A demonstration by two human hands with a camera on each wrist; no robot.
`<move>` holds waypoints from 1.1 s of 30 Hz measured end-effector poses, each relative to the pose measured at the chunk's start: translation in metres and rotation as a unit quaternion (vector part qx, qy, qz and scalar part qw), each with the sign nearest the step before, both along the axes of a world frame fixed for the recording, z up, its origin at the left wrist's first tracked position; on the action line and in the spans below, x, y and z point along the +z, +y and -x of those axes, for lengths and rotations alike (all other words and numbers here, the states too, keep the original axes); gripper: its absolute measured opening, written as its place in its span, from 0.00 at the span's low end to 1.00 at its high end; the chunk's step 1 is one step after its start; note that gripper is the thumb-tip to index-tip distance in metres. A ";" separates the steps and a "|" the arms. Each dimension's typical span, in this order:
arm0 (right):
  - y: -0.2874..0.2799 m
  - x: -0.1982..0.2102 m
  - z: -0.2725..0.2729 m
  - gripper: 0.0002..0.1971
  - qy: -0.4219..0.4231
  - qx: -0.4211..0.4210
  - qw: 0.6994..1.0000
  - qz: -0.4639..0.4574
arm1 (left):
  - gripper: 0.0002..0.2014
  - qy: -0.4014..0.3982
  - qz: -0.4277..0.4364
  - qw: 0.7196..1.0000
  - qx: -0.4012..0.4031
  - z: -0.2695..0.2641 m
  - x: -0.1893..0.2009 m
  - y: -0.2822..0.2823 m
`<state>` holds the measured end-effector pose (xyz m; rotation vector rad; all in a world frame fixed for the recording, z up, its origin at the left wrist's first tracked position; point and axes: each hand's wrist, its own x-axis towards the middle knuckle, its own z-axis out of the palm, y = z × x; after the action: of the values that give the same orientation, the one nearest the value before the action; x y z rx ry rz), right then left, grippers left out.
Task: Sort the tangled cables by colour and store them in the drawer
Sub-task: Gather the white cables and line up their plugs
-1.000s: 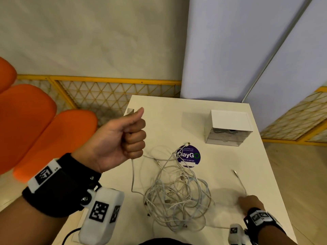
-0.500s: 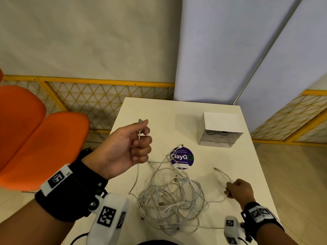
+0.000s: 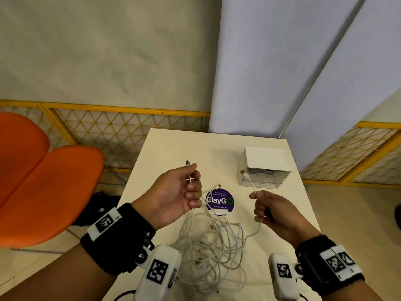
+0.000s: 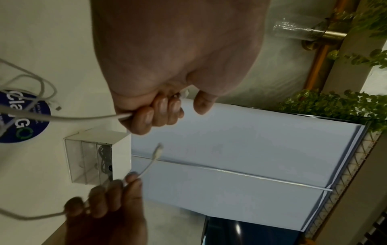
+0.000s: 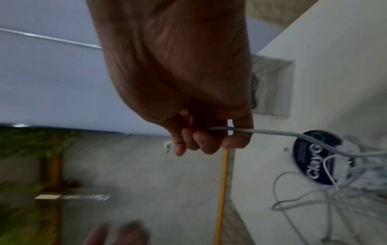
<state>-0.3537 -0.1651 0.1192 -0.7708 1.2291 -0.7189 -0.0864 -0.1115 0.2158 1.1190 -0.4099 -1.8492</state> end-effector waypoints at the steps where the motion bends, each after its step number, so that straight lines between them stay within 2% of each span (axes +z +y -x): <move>1: 0.004 0.013 -0.008 0.12 -0.007 0.023 0.999 0.033 | 0.12 0.001 0.002 1.000 -0.001 0.004 0.000 -0.001; 5: 0.023 0.057 -0.040 0.11 -0.041 0.103 0.985 0.133 | 0.11 -0.019 0.028 0.999 -0.019 0.020 0.003 -0.006; 10: 0.037 0.086 -0.066 0.11 -0.032 0.137 0.969 0.204 | 0.13 -0.092 0.120 0.988 -0.033 0.038 0.012 -0.011; 13: 0.040 0.093 -0.074 0.12 -0.036 0.136 0.966 0.216 | 0.09 -0.102 0.152 0.983 -0.008 0.042 0.020 -0.012; 17: 0.041 0.094 -0.077 0.15 -0.033 0.141 0.964 0.222 | 0.16 -0.154 0.173 0.973 -0.004 0.045 0.024 -0.010; 21: 0.042 0.092 -0.076 0.19 -0.001 0.175 0.952 0.251 | 0.22 -0.234 0.226 0.946 0.010 0.038 0.034 -0.011; 23: 0.043 0.085 -0.074 0.20 0.001 0.192 0.947 0.258 | 0.22 -0.217 0.256 0.942 0.022 0.029 0.044 -0.014; 27: 0.042 0.062 -0.068 0.21 -0.001 0.197 0.947 0.254 | 0.21 -0.103 0.300 0.948 0.020 0.007 0.070 -0.021; 33: 0.041 0.004 -0.064 0.21 0.028 0.207 0.949 0.235 | 0.22 -0.093 0.372 0.923 -0.030 -0.016 0.119 -0.013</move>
<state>-0.2893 -0.1239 0.1229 -1.4045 0.9039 -0.6470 -0.0703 -0.1243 0.3348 0.7437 -1.1540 -1.4241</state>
